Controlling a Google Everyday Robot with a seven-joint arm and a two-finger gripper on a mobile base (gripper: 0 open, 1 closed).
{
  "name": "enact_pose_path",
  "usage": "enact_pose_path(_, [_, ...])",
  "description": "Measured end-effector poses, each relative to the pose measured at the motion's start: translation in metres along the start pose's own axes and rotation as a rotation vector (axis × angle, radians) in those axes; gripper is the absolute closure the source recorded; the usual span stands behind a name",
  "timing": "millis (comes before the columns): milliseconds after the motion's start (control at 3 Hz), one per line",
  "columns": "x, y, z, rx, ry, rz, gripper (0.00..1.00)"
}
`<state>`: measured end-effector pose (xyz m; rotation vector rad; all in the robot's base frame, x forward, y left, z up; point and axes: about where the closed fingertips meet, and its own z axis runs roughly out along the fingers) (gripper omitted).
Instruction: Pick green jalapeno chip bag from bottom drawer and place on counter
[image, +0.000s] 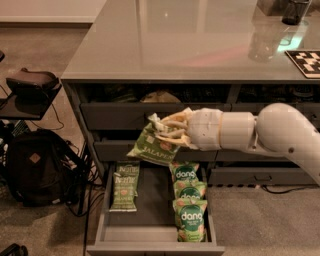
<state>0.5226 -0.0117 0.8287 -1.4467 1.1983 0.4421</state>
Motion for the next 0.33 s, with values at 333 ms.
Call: enact_pose_path(333, [-0.0079,-0.0016,0.0,-0.002,0.011,-0.017,1.0])
